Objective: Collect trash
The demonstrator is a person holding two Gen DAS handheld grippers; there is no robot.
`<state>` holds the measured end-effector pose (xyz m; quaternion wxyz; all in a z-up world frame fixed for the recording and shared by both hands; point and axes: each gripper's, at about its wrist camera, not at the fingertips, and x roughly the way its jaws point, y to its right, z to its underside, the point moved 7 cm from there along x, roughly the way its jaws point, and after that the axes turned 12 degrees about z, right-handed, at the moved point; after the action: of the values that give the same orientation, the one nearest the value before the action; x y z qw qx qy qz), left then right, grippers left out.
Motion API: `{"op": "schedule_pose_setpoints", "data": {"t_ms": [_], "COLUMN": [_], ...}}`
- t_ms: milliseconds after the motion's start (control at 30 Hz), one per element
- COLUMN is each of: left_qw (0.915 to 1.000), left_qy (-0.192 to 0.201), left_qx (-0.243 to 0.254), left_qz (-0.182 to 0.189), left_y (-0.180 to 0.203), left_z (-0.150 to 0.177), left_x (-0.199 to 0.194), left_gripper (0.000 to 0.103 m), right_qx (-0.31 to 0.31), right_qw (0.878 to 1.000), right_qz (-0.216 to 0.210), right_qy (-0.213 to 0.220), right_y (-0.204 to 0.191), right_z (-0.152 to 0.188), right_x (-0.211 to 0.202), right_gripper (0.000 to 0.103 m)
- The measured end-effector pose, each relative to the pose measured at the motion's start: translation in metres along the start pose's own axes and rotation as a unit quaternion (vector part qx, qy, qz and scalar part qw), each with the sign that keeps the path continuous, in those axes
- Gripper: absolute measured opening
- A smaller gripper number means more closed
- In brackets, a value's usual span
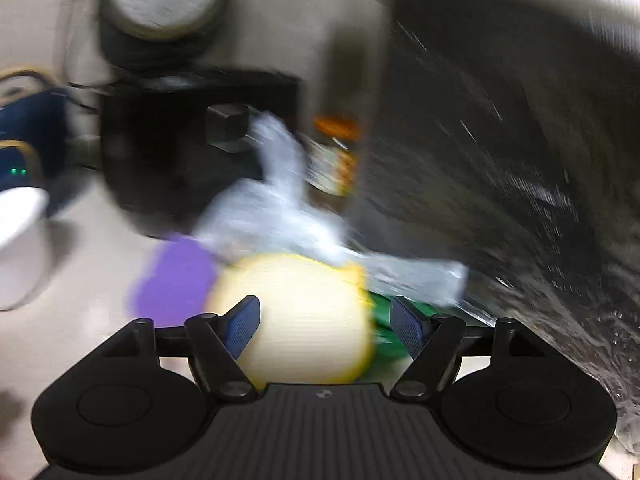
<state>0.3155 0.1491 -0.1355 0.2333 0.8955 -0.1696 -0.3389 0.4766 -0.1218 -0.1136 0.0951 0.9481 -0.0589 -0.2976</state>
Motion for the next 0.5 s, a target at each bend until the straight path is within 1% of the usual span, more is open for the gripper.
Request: {"op": "schedule_pose_setpoints", "data": {"t_ms": [33,67,133,167,200,233,267,300,367,500], "left_qw": [1.0,1.0,0.9999,0.9999,0.9999,0.9999,0.9998,0.9998,0.9999,0.9999], "left_qy": [-0.003,-0.005,-0.009,-0.01,-0.012,-0.013,-0.015,-0.015,-0.014,-0.012], "left_qx": [0.003,0.005,0.007,0.007,0.007,0.008,0.01,0.01,0.006,0.005], "left_qz": [0.0,0.001,0.003,0.003,0.004,0.005,0.007,0.007,0.007,0.01], "left_y": [0.002,0.003,0.004,0.004,0.005,0.005,0.006,0.006,0.005,0.003], "left_z": [0.0,0.0,-0.001,-0.001,-0.001,-0.001,-0.001,-0.001,-0.002,-0.002], "left_x": [0.001,0.002,0.005,0.007,0.009,0.01,0.011,0.012,0.014,0.011], "left_gripper": [0.02,0.02,0.02,0.02,0.02,0.02,0.02,0.02,0.02,0.02], "right_qx": [0.014,0.038,0.099,0.117,0.123,0.122,0.116,0.115,0.131,0.135], "right_qw": [1.0,0.999,0.991,0.986,0.983,0.982,0.982,0.981,0.976,0.97], "right_qz": [0.001,-0.007,-0.058,-0.084,-0.107,-0.112,-0.115,-0.123,-0.149,-0.188], "right_qy": [-0.017,-0.038,-0.073,-0.082,-0.089,-0.091,-0.091,-0.094,-0.093,-0.07], "right_y": [0.008,0.016,0.027,0.028,0.027,0.026,0.024,0.021,0.019,0.01], "right_z": [0.002,0.005,0.009,0.01,0.011,0.011,0.01,0.009,0.004,-0.013], "right_x": [0.012,0.023,0.033,0.031,0.029,0.025,0.02,0.015,0.001,-0.033], "right_gripper": [0.072,0.072,0.06,0.038,0.03,0.022,0.001,0.0,0.0,0.0]}}
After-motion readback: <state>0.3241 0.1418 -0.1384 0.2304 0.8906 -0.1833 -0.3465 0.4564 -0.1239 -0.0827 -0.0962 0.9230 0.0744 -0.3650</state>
